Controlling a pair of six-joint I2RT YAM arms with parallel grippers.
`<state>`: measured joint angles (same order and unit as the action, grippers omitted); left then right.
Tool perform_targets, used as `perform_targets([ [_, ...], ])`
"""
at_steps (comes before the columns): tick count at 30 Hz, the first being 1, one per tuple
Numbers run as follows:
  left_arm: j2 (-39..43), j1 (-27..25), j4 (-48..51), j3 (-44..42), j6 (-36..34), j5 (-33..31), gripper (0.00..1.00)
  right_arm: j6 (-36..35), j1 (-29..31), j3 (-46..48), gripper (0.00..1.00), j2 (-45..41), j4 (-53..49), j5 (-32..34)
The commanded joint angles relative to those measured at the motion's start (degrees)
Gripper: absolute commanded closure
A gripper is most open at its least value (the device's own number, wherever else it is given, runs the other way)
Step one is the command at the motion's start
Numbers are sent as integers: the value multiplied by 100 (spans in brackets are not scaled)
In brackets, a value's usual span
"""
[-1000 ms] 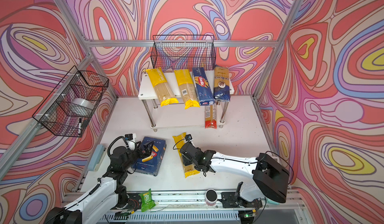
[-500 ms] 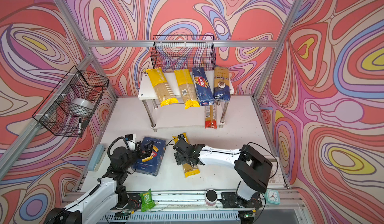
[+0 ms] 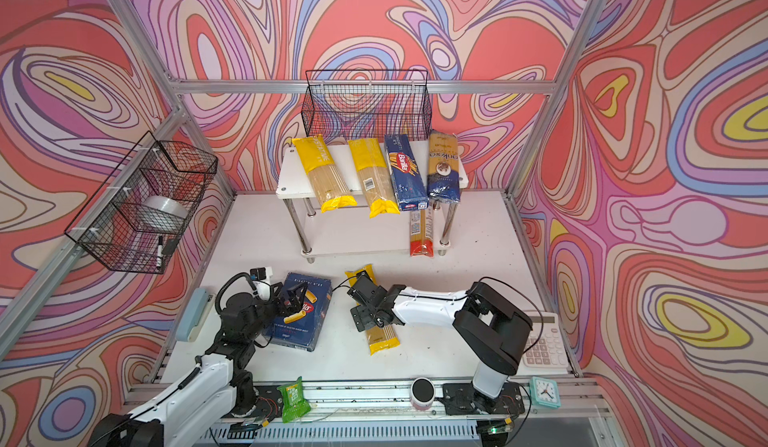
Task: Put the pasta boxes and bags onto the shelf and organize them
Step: 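Lift the Pastatime bag and swing it upright with the right gripper, then carry the upright Pastatime bag toward the shelf front with the right gripper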
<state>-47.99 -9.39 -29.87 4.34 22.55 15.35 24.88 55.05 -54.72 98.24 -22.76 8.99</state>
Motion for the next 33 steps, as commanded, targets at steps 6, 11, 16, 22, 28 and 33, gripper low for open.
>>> perform_targets([
  [6,-182,-23,-134,29,-56,117,0,65,-36,-193,6,254,-40,-25],
  [11,-229,-24,-107,66,-62,121,0,61,-30,-289,18,501,-48,-28],
  [16,-202,-36,-91,56,-57,103,0,81,-37,-238,27,481,54,-16],
  [22,-185,-36,-87,45,-61,100,0,134,-36,-155,37,440,55,125],
  [28,-176,-52,-89,44,-71,86,0,394,-58,-106,45,364,72,257],
  [33,-132,-61,-67,34,-62,37,0,488,-73,21,56,54,281,154],
])
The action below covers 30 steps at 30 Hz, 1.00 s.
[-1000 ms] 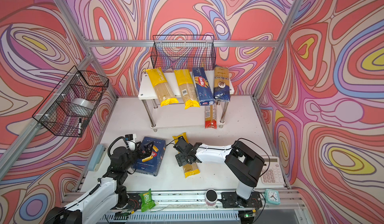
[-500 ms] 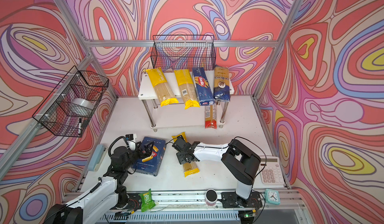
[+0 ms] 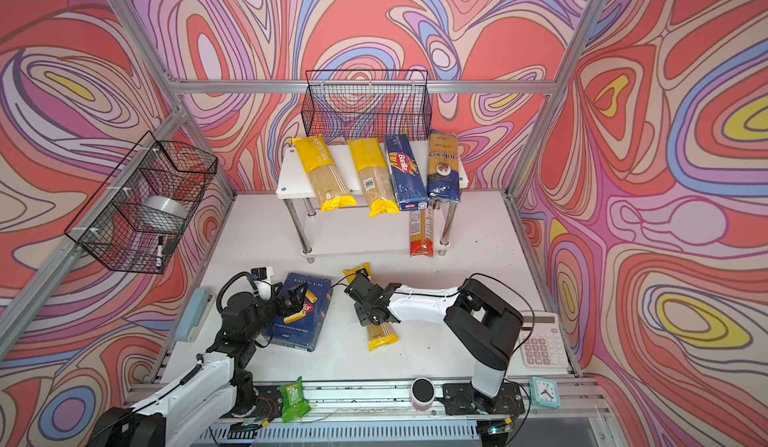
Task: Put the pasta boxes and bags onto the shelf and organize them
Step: 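Carry the upright Pastatime bag toward the shelf front with the right gripper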
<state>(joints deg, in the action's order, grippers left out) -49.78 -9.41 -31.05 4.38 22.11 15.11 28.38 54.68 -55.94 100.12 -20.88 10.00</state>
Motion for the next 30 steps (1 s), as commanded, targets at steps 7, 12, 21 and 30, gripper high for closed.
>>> perform_targets([
  [7,45,-70,55,36,-23,70,0,141,-82,197,81,-383,132,90],
  [12,57,-78,57,26,-24,53,0,233,-149,343,97,-698,330,57],
  [21,56,-74,60,23,-32,53,0,323,-445,801,100,-1538,992,-255],
  [30,47,-90,57,36,-32,45,0,180,-644,806,100,-1793,1078,-192],
])
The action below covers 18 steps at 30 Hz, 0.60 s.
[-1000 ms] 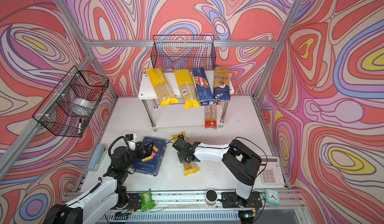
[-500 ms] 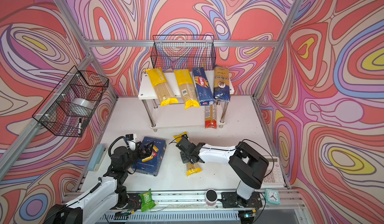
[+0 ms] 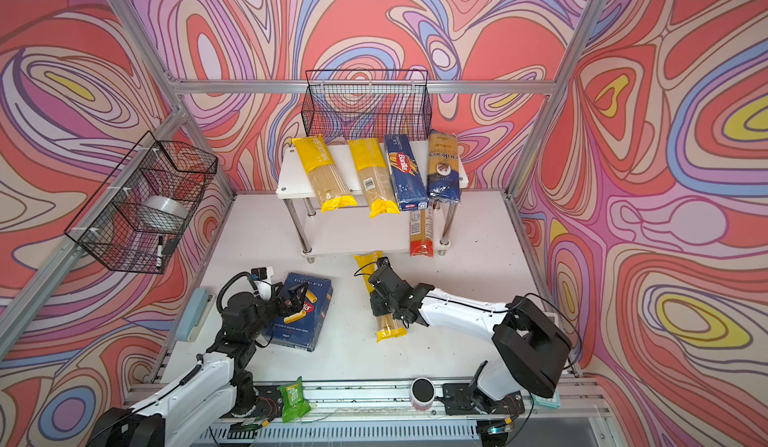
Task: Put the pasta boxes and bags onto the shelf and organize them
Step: 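Carry the upright Pastatime bag toward the shelf front with the right gripper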
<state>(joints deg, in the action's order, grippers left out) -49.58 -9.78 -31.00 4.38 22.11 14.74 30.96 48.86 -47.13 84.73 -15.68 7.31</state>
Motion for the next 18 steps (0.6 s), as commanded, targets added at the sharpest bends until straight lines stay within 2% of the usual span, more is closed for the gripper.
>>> perform_targets([
  [1,28,-49,56,35,-31,73,0,-90,-70,-97,100,-251,562,77],
  [18,1,-59,64,54,-33,58,0,-239,-674,-298,100,-364,562,-121],
])
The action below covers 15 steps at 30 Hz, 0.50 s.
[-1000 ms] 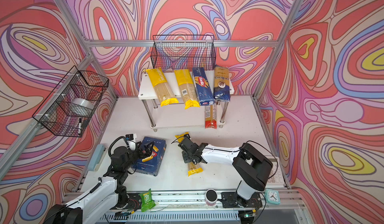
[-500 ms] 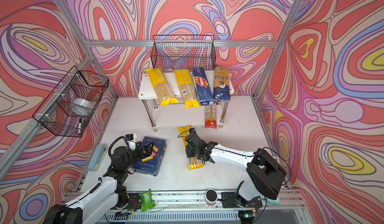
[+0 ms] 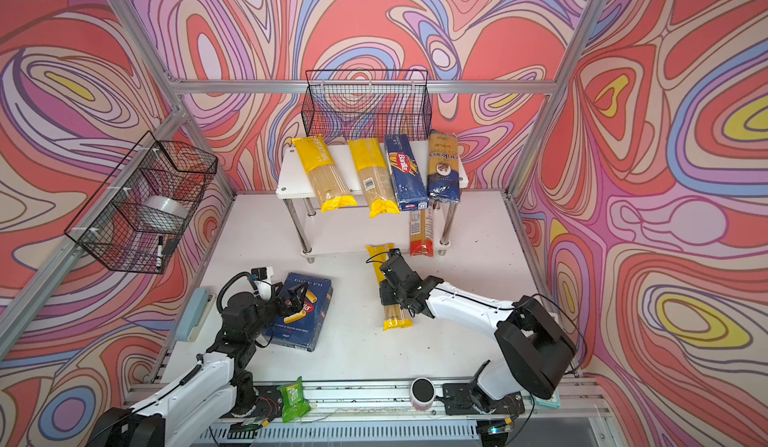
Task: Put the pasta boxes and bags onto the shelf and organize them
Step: 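Carry the upright Pastatime bag toward the shelf front with the right gripper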
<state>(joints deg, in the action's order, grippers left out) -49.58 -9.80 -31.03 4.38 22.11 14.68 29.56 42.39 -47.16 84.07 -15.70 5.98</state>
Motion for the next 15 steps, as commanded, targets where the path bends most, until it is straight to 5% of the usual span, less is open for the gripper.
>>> perform_targets([
  [1,-7,-57,66,50,-31,58,0,-124,-37,-326,100,-301,549,32],
  [15,-5,-58,72,46,-34,35,0,-27,-280,-1005,100,177,551,170],
])
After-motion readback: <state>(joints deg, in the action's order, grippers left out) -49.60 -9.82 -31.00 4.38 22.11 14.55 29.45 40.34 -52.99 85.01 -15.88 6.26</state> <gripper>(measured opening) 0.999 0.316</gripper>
